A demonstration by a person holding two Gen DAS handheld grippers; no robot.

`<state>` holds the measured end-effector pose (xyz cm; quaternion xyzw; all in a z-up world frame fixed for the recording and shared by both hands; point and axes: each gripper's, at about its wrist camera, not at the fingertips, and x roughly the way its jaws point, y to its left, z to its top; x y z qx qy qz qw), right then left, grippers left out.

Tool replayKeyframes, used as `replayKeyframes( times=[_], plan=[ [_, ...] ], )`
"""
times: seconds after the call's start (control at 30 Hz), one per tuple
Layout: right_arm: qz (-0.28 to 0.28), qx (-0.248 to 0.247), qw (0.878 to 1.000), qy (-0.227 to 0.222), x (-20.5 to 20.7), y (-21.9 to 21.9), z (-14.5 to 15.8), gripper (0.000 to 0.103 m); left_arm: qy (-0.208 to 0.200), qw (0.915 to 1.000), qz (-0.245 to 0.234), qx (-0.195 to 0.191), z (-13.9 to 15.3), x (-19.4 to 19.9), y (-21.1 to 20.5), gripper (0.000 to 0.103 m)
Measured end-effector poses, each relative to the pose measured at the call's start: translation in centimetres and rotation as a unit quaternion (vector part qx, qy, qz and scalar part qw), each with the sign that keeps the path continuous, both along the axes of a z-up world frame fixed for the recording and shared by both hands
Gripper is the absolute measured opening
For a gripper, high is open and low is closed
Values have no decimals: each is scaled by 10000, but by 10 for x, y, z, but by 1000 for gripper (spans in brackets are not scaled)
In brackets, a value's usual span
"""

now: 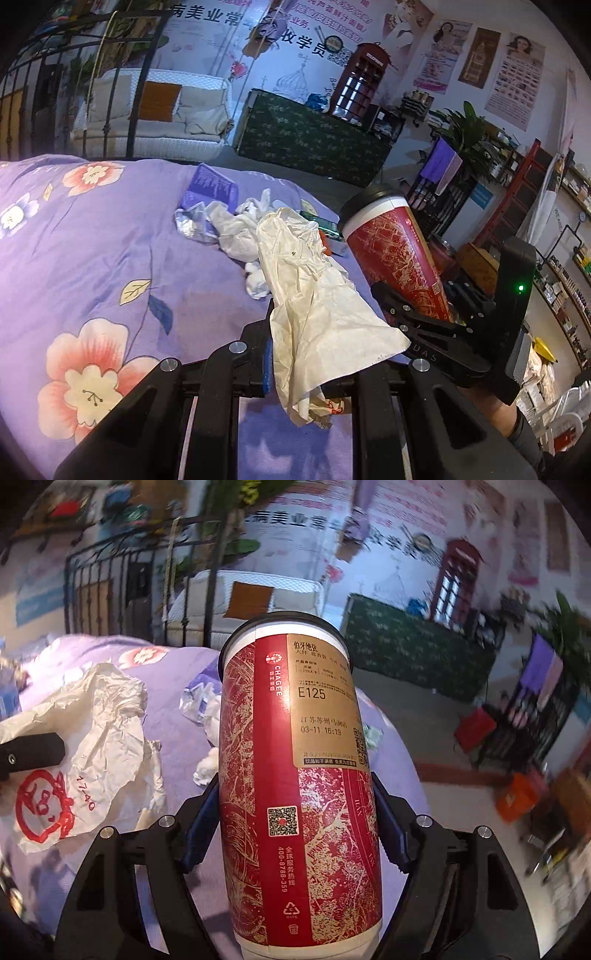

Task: Collect trash
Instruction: 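Drop the paper cup into the black bin with the right tool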

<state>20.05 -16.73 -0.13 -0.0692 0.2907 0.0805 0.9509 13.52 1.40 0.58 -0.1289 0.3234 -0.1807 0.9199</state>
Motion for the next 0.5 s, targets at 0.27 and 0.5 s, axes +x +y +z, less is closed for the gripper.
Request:
replayKeyframes(
  times=[0.27,0.5],
  plan=[
    [-1278,659,9895,112,-36,-90,-16,74,-87,9957,-922,-36,3,5,-61,16],
    [-2393,872,9653,584,-43,-163,-43,74,-87,9862,-1651,-111,1,9,-117,16]
  ],
)
